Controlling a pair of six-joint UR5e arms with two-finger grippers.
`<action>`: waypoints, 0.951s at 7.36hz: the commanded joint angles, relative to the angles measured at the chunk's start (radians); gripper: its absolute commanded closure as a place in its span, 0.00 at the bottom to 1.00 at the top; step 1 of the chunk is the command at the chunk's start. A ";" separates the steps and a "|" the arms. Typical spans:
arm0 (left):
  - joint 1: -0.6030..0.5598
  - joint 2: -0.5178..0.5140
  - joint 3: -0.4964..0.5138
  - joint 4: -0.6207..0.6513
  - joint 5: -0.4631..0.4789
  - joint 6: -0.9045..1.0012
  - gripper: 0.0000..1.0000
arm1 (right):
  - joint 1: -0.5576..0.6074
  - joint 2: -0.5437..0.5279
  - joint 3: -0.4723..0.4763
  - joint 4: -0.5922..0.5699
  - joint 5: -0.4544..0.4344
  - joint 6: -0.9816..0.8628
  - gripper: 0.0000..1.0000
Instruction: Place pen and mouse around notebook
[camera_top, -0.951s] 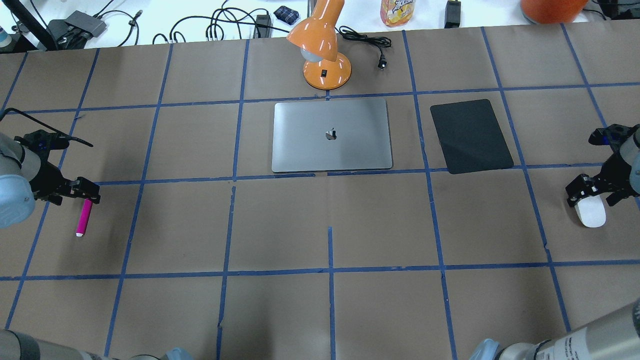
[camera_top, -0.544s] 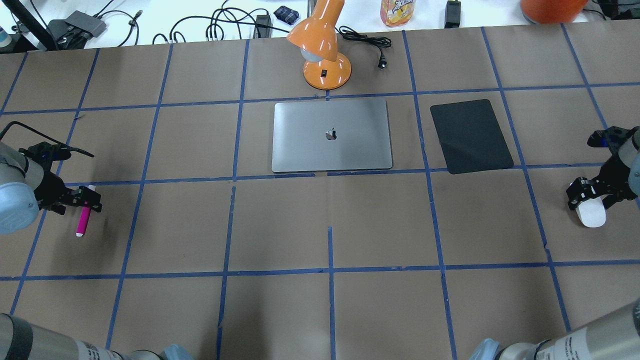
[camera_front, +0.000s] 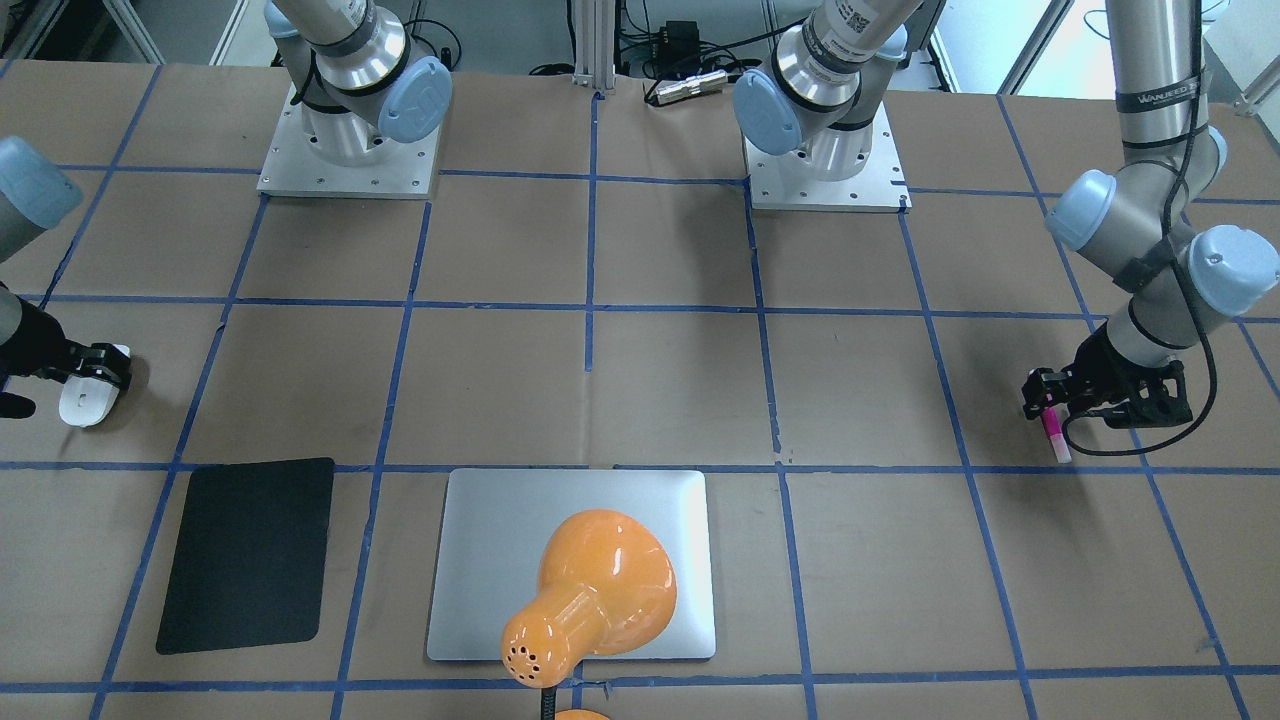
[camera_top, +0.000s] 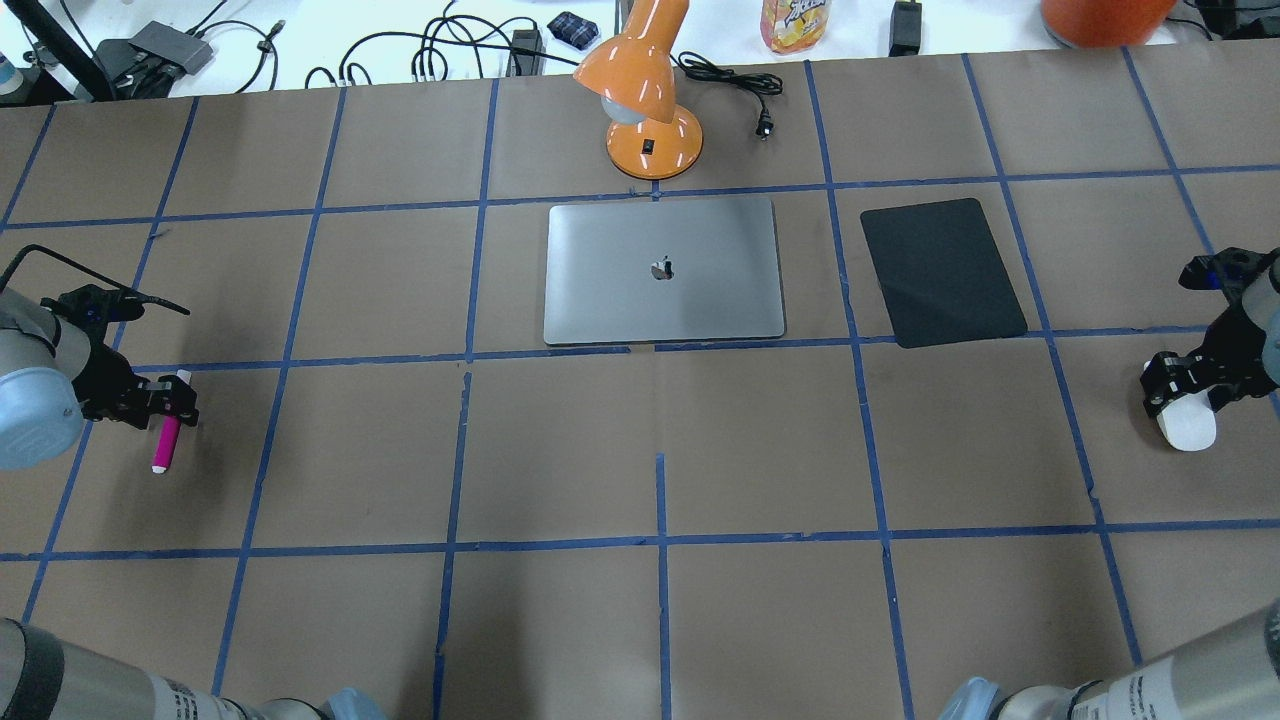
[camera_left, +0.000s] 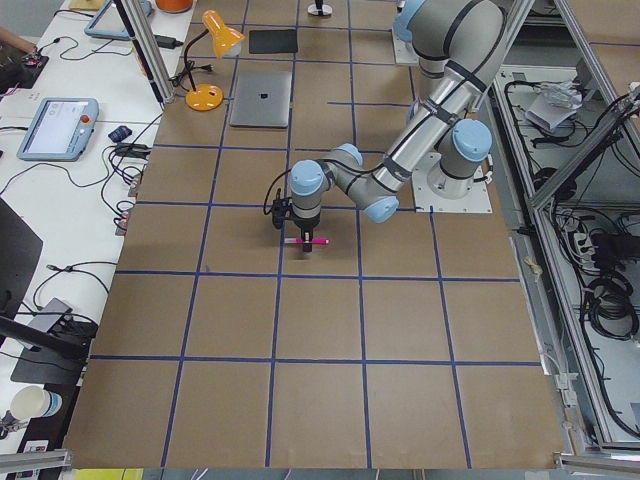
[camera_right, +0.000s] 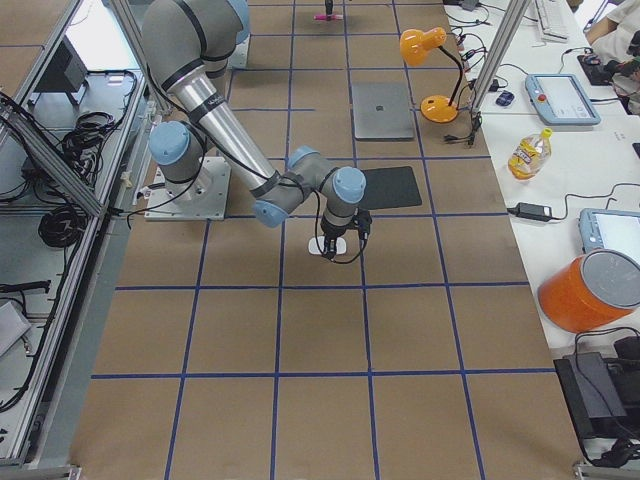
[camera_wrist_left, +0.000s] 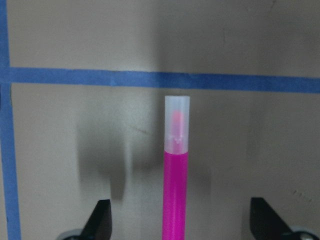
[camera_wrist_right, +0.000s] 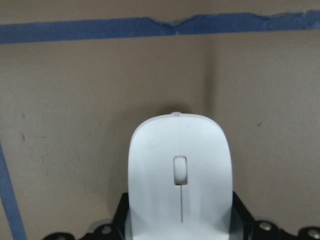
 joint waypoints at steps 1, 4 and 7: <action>0.001 0.000 0.001 0.001 -0.002 0.005 0.71 | 0.024 -0.018 -0.061 0.032 0.013 0.013 0.42; 0.000 0.003 0.004 0.001 -0.005 0.005 1.00 | 0.247 -0.003 -0.242 0.189 0.014 0.121 0.42; -0.003 0.042 0.007 -0.013 0.023 -0.002 1.00 | 0.412 0.130 -0.378 0.188 0.079 0.293 0.39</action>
